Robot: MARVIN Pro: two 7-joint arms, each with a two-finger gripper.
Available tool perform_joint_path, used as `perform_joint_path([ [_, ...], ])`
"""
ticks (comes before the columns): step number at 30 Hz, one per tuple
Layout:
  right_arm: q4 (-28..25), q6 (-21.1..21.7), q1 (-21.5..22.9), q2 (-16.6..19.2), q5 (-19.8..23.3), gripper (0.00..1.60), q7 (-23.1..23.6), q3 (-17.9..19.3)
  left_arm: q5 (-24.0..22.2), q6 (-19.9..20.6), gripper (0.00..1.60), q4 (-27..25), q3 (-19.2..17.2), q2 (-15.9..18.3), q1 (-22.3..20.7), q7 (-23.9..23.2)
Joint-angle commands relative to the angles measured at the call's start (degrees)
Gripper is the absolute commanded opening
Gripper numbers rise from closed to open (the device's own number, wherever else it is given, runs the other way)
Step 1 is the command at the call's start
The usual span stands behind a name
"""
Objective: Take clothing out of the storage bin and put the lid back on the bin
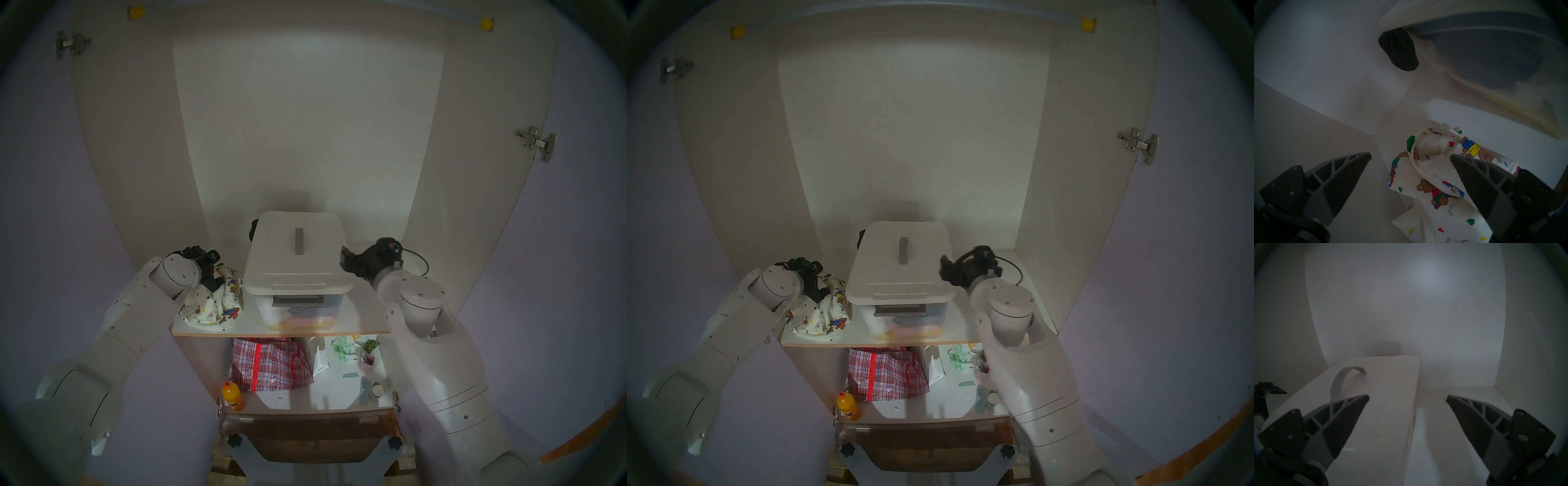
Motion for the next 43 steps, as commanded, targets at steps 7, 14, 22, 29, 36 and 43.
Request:
perform_joint_path([
  [7, 3.1, -7.7, 0.1, 0.9, 1.0, 1.60, 4.8, 0.9, -0.1, -0.3, 1.60, -1.3, -0.5, 0.0, -1.6, 0.1],
  [14, 6.5, -8.4, 1.8, 0.4, 2.5, 1.60, 4.8, 3.6, -0.1, -0.3, 1.60, -1.3, -0.5, 0.0, -1.6, 0.1],
  [22, 10.7, -9.4, 3.7, 1.6, 5.0, 1.60, 9.3, 5.6, -0.1, -0.3, 1.60, -1.3, -0.5, 0.0, -1.6, 0.1],
  [29, 11.4, -8.6, 4.1, 2.2, 5.7, 1.60, 12.6, 6.0, -0.1, -0.3, 1.60, -1.3, -0.5, 0.0, -1.6, 0.1],
  [36, 11.7, -8.7, 4.2, 2.2, 5.7, 1.60, 13.2, 6.2, -0.1, -0.3, 1.60, -1.3, -0.5, 0.0, -1.6, 0.1],
  [43, 11.7, -8.7, 4.2, 2.1, 5.6, 1.60, 13.4, 6.3, -0.1, -0.3, 1.60, -1.3, -0.5, 0.0, -1.6, 0.1],
])
